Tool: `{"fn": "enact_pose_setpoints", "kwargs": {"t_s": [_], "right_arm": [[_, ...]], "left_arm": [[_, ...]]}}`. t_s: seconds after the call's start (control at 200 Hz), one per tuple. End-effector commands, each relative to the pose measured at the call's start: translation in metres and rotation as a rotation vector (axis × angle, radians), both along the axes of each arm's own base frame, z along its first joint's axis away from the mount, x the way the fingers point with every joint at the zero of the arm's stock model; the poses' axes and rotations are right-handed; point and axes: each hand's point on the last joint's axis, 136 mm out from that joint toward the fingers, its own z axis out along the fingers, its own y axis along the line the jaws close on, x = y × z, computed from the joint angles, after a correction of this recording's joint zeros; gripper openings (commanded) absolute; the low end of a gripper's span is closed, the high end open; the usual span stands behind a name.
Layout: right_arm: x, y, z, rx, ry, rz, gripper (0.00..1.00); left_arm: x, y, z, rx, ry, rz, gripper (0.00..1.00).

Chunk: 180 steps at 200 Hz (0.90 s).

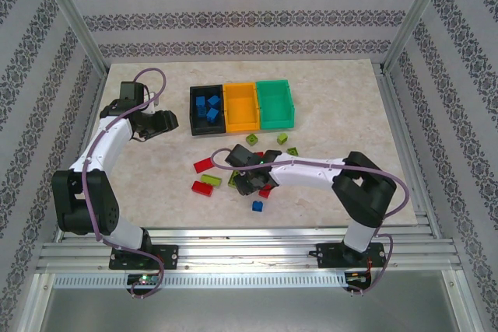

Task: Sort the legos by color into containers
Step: Pick up the lego from the bottom-center of the table, then place the lego in the container.

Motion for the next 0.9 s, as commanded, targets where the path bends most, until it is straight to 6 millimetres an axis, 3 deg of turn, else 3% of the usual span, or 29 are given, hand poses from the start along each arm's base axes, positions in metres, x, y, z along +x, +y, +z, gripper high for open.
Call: {"fn": "enact_pose_setpoints", "kwargs": {"t_s": [0.0,0.17,0.355,0.61,0.754,0.894], "right_arm": [[0.028,0.014,0.047,0.111,-0.099,0.01,0.3],[0.069,0.036,0.092,0.264,-0.139,0.004,0.31],[0.13,0.061,0.115,0.328,-0.201,0.01,0.32],[0.204,0.099,0.112,0.394,-0.163,0.025,0.34],[0.228,0.123,0.1,0.41,-0.164,0.026,0.45],[0.239,0.128,0.093,0.408,-0.155,0.005,0.54]], "left_arm": [[0.006,0.0,0.007,-0.013,-0.03,-0.006,0.59],[0.007,0.0,0.005,-0.013,-0.026,-0.006,0.59],[0.007,0.0,0.004,-0.013,-0.02,-0.006,0.6],[0.007,0.001,0.001,-0.012,-0.01,-0.007,0.6],[0.008,0.0,0.001,-0.018,-0.012,-0.007,0.59],[0.006,0.0,-0.001,-0.015,-0.005,-0.008,0.59]]}}
